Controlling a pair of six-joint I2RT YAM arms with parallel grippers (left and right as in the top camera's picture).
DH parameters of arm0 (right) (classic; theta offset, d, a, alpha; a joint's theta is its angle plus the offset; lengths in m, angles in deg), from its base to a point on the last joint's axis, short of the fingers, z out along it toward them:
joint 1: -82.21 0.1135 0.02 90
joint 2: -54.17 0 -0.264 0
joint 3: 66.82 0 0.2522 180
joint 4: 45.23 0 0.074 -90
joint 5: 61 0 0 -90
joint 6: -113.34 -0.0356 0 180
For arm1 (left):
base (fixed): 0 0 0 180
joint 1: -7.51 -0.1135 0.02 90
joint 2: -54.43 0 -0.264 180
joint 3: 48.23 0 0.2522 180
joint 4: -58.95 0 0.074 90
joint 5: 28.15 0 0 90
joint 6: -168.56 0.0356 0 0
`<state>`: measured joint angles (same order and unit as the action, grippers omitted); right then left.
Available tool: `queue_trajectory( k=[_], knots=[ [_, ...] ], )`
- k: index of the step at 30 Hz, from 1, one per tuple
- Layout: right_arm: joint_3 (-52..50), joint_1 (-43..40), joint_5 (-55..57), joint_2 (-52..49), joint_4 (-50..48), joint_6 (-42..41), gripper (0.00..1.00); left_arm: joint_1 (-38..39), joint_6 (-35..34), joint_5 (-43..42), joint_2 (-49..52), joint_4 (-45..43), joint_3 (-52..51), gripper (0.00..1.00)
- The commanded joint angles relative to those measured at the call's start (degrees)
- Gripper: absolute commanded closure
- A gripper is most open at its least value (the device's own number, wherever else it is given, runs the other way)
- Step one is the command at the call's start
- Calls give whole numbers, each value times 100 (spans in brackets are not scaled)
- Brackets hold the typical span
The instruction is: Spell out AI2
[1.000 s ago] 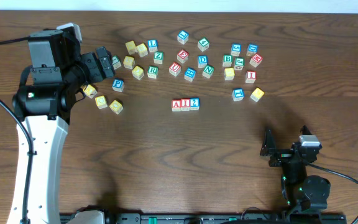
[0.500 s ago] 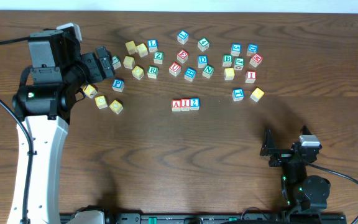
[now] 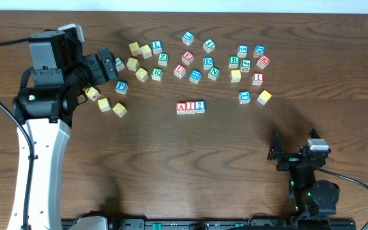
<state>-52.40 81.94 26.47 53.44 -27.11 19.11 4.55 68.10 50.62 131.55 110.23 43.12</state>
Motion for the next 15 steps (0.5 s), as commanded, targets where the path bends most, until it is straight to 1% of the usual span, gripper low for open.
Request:
queue_trajectory(
  k=[1,4,7,9,11,15],
  knots=[
    [-35,79,66,44,-20,66,1,-24,37,37,-448,22,-212,2],
    [-35,79,66,44,-17,66,1,-24,59,179,-949,-24,-514,2],
    [-35,79,68,44,-17,66,1,-24,7,715,-1650,-140,-1045,2],
    [-35,79,68,44,-17,66,1,-24,-181,1091,-2100,-378,-1451,2],
    [-35,79,68,44,-17,66,1,-24,-291,1434,-2767,-879,-2144,2],
    [-35,79,68,44,-17,66,1,-24,-293,1626,-3755,-2031,-3353,2]
  ],
)
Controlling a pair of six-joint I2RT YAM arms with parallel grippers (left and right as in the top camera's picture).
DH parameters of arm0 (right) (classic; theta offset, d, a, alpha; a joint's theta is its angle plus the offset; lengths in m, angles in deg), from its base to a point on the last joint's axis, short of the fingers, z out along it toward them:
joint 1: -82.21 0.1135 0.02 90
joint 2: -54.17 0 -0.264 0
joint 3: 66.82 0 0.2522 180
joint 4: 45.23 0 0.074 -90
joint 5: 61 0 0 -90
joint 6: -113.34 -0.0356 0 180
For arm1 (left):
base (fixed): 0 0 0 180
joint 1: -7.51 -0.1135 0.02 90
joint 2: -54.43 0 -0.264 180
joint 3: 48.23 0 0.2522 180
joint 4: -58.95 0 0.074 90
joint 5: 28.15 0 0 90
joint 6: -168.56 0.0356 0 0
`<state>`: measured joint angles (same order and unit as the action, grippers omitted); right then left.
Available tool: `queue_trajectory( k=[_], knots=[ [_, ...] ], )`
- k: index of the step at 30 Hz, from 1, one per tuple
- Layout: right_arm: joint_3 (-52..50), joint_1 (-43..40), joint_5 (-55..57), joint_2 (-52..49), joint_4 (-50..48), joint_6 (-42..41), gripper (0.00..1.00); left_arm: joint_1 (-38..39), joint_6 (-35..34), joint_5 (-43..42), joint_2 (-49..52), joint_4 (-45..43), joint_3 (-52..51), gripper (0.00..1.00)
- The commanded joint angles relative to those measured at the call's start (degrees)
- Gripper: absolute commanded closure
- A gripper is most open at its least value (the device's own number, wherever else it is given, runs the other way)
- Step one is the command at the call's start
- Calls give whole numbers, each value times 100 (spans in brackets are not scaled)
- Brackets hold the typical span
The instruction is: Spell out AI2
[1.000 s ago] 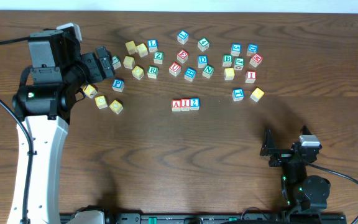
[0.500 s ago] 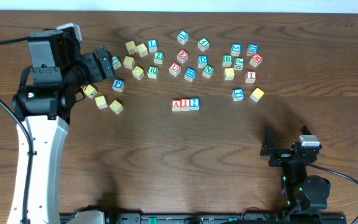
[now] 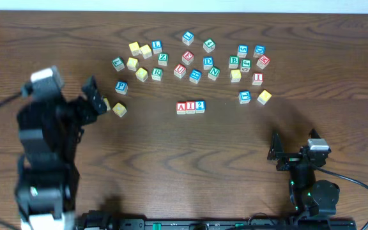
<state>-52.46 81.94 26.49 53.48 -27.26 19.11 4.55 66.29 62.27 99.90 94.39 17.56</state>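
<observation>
Three blocks stand in a row at the middle of the table, touching side by side: a red A block [image 3: 181, 107], a red I block [image 3: 190, 107] and a blue 2 block [image 3: 199, 105]. My left gripper [image 3: 94, 96] hangs at the left, well away from the row. It is blurred, its jaws look apart, and it holds nothing. My right gripper [image 3: 274, 147] rests near the front right, fingers together and holding nothing.
Several loose letter blocks lie scattered across the back of the table, from a green one [image 3: 117, 63] to a red one [image 3: 263, 61]. A yellow block [image 3: 119, 110] and a blue P block [image 3: 121, 87] lie just right of the left gripper.
My left arm has drawn back toward the front left, its gripper going from beside the back-left blocks to lower on the table. The A, I, 2 row and the right arm are unchanged.
</observation>
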Motion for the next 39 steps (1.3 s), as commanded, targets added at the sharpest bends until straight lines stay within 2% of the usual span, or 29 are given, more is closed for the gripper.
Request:
queue_trajectory(
  k=[1,7,11,17,29,36,39],
  knots=[
    [-28,79,63,39,-2,66,1,-24,-109,485,-859,-809,-1150,2],
    [-28,79,66,39,-2,66,1,-24,-107,656,-2111,-2225,-2774,2],
    [-28,79,63,39,-2,66,1,-24,-11,697,-2765,-2575,-3530,2],
    [-28,79,66,39,-2,66,1,-24,164,697,-3620,-2586,-4277,2],
    [-28,79,66,39,-2,66,1,-24,267,693,-4465,-2522,-5117,3],
    [-28,79,66,39,-2,66,1,-20,306,688,-4540,-1788,-5180,3],
    [-28,79,63,39,-2,66,1,-20,442,645,-4540,-1801,-5180,2]
  ],
)
